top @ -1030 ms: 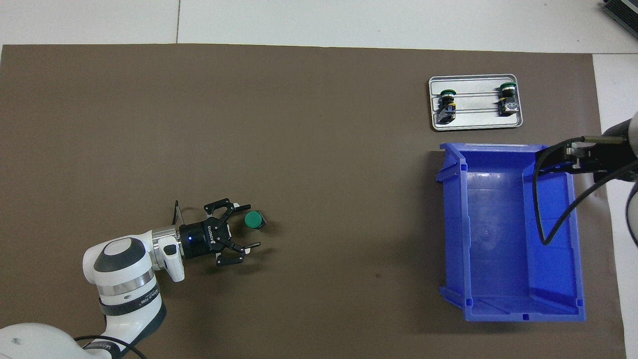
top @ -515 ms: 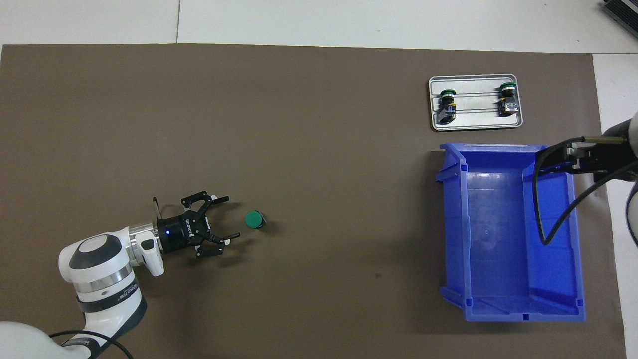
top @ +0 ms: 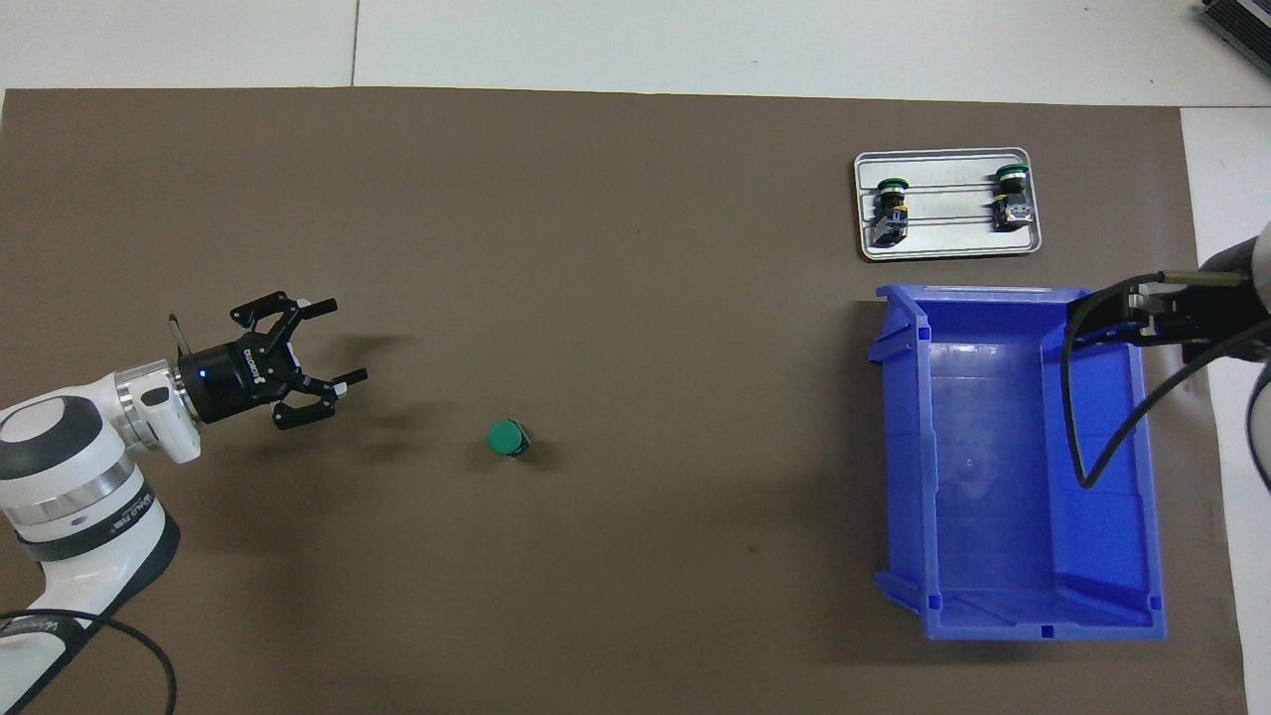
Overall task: Place and press button with both arms
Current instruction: 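Draw the left gripper back away from the upright button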
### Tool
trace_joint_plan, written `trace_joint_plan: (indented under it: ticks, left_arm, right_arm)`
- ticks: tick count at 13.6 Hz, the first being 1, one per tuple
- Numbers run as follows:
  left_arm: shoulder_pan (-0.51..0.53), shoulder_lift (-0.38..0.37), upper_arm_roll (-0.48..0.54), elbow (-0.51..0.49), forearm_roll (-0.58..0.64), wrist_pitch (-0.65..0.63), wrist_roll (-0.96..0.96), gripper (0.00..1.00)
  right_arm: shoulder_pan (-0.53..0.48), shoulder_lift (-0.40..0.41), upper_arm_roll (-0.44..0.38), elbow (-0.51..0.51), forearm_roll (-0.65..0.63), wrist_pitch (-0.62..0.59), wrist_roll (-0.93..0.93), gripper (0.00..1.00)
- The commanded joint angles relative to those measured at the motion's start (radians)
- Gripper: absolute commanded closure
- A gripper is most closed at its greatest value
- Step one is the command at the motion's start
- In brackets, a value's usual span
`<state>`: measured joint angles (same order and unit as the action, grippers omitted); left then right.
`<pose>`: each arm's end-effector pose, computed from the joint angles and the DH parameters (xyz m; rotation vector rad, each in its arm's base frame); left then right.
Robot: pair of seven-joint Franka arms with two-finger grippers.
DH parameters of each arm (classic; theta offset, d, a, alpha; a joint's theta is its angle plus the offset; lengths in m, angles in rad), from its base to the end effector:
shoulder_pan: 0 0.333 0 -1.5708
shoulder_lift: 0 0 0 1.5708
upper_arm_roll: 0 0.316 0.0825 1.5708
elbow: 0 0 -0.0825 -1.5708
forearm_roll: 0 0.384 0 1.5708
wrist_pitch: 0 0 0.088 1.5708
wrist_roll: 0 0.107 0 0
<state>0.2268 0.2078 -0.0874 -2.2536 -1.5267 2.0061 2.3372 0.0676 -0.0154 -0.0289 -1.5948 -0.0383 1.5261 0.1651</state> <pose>0.5314 0.0142 0.2812 1.8132 -1.1191 1.2176 0.5443 0.0167 0.6180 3.0913 -0.1967 -0.0762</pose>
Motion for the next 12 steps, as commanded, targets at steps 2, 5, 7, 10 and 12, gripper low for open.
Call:
trace_joint_plan:
  ticks: [2, 5, 7, 10, 12]
  left_arm:
    - [-0.010, 0.038, -0.011, 0.204, 0.170, 0.002, -0.371, 0.02]
    - [-0.017, 0.006, -0.015, 0.340, 0.431, -0.012, -0.732, 0.03]
    - [-0.017, -0.017, -0.020, 0.403, 0.584, -0.053, -0.910, 0.03]
    - [-0.058, -0.048, -0.021, 0.529, 0.871, -0.147, -1.201, 0.03]
    - [-0.122, -0.042, -0.021, 0.630, 1.056, -0.225, -1.402, 0.03]
  right_arm:
    - [-0.006, -0.012, -0.003, -0.013, 0.025, -0.001, -0.033, 0.00]
    - [-0.006, -0.012, -0.003, -0.013, 0.025, -0.001, -0.032, 0.00]
    - [-0.006, -0.012, -0.003, -0.013, 0.025, -0.001, -0.033, 0.00]
    - [-0.006, -0.012, -0.003, -0.011, 0.025, -0.001, -0.033, 0.00]
    - [-0.006, -0.012, -0.003, -0.013, 0.025, -0.001, -0.032, 0.00]
